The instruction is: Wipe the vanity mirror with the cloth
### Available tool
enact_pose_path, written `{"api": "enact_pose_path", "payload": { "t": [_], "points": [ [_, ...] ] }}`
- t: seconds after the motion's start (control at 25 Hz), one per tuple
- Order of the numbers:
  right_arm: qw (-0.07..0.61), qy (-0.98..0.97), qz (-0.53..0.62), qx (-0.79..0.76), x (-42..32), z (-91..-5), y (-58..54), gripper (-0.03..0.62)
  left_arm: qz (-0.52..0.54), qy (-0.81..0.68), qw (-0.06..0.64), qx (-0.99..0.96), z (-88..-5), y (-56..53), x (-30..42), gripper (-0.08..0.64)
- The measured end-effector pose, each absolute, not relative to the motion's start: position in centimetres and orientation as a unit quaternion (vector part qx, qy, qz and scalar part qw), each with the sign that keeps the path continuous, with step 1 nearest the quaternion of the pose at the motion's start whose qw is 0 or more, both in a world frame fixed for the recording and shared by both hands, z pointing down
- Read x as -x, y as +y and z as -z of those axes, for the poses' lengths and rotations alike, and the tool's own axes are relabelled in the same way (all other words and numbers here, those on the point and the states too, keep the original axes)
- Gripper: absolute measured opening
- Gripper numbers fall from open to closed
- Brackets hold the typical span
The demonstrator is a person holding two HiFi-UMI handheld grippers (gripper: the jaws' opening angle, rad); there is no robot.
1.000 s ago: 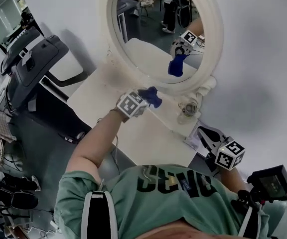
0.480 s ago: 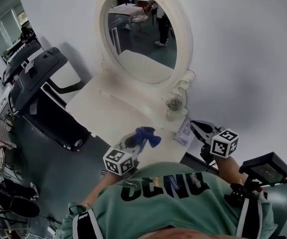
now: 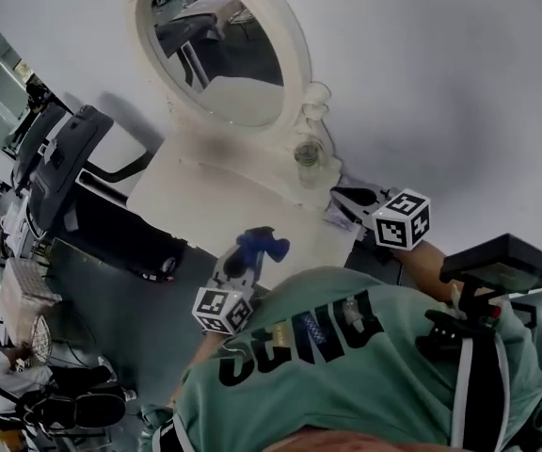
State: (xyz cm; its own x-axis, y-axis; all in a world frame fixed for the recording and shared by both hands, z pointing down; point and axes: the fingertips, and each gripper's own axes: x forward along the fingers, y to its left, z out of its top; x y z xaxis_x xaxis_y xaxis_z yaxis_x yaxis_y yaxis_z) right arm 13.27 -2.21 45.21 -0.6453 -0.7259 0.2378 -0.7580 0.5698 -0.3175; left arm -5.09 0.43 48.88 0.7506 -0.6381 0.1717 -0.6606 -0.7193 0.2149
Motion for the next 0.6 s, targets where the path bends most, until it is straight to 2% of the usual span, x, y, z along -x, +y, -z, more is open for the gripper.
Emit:
{"api": "enact_pose_path", "payload": {
  "t": [0.32, 0.6],
  "points": [
    [0.039, -0.892, -0.183, -0.412, -11.1, -43.7, -2.7, 0.011, -0.047, -0.343, 0.107, -0.932, -48.3, -0.3, 6.1, 0.083],
    [0.050, -0.892, -0.173, -0.416, -10.6, -43.1, -3.0, 0.011, -0.033, -0.339, 0.120, -0.933, -48.0, -1.5, 6.5, 0.083]
  ]
}}
